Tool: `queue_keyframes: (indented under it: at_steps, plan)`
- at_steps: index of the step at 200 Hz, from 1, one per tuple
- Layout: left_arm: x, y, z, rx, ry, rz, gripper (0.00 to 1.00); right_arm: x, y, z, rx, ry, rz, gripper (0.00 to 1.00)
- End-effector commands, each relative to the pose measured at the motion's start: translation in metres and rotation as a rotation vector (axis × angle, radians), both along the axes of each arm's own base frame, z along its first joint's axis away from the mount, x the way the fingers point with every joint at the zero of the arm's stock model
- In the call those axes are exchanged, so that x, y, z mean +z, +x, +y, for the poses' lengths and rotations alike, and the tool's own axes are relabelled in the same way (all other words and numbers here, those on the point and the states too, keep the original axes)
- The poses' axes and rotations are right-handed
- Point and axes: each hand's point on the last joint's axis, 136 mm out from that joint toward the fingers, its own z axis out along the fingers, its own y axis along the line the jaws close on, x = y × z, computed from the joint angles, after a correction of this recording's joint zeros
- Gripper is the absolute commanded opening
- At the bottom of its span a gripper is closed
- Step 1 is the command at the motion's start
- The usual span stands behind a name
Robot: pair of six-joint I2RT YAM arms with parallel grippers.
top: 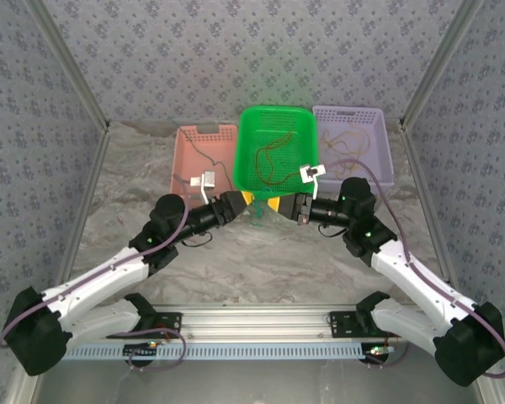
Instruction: Untangle the cables
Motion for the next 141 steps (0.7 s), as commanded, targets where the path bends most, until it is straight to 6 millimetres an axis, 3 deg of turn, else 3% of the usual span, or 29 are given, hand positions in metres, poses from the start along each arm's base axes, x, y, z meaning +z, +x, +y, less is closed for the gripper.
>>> queue_keyframes:
  at_steps: [1, 41, 113, 141]
  plan:
    - [0.011, -0.006, -0.005, -0.045, -0.004, -0.047, 0.56, 0.009, -0.002, 0.003, 0.021, 0.008, -0.007, 0.00]
    - [0.002, -0.008, -0.018, -0.091, 0.035, -0.044, 0.50, 0.013, -0.003, 0.005, 0.034, 0.020, -0.005, 0.00]
    - [0.006, -0.015, -0.036, -0.142, 0.034, -0.078, 0.35, 0.011, -0.004, 0.006, 0.038, 0.020, 0.000, 0.00]
    - [0.001, -0.012, -0.031, -0.109, 0.070, -0.072, 0.06, 0.007, -0.005, 0.004, 0.035, 0.004, 0.000, 0.00]
